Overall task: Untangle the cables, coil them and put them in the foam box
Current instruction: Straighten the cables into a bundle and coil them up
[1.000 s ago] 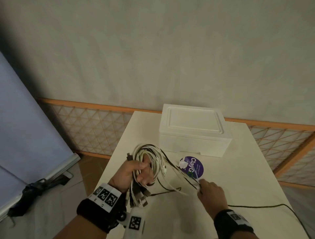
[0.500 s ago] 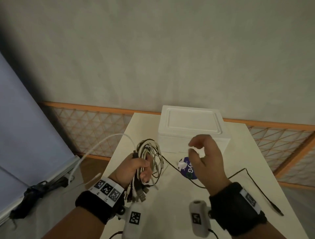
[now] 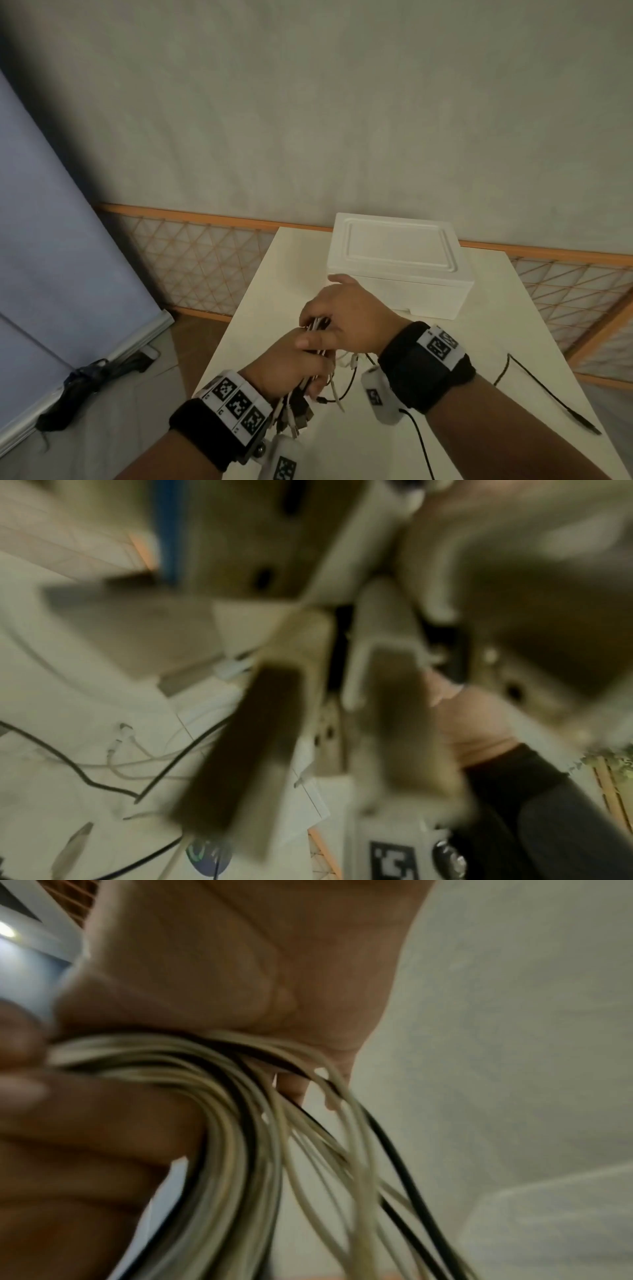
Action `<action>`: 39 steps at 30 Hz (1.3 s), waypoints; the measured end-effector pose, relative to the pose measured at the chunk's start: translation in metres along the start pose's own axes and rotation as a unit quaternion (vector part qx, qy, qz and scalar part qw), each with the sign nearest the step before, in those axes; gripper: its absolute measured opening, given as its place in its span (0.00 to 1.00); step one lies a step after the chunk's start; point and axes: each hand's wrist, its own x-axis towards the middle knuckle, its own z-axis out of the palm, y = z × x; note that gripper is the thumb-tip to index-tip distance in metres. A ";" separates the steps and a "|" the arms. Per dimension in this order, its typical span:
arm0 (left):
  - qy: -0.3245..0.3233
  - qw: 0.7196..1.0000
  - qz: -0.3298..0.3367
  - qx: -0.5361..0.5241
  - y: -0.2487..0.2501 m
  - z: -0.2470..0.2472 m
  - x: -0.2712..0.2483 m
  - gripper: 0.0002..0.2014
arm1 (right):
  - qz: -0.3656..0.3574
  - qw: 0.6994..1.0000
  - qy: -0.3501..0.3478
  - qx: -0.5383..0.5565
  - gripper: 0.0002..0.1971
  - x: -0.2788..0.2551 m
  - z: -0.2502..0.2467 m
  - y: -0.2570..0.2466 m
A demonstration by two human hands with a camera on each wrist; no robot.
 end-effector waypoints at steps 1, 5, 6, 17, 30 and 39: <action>-0.007 1.000 0.016 0.000 -0.005 0.004 0.004 0.07 | 0.018 0.997 0.007 0.078 0.32 -0.002 0.003 0.006; -0.041 0.994 0.060 -0.079 -0.006 0.001 0.002 0.05 | 0.098 0.941 0.077 0.316 0.30 -0.013 0.018 0.017; -0.045 0.990 0.071 -0.112 -0.007 0.000 0.002 0.04 | 0.119 0.933 0.092 0.326 0.33 -0.017 0.024 0.020; -0.105 0.953 0.158 -0.237 -0.017 -0.010 0.019 0.06 | 0.184 0.831 0.048 0.523 0.16 -0.034 0.044 0.033; -0.167 0.945 0.207 -0.190 -0.009 0.004 0.012 0.01 | 0.167 0.938 0.124 0.278 0.04 -0.027 0.008 0.044; -0.208 0.933 0.215 -0.200 0.002 0.021 0.005 0.02 | 0.211 0.930 0.123 0.274 0.15 -0.021 0.054 0.037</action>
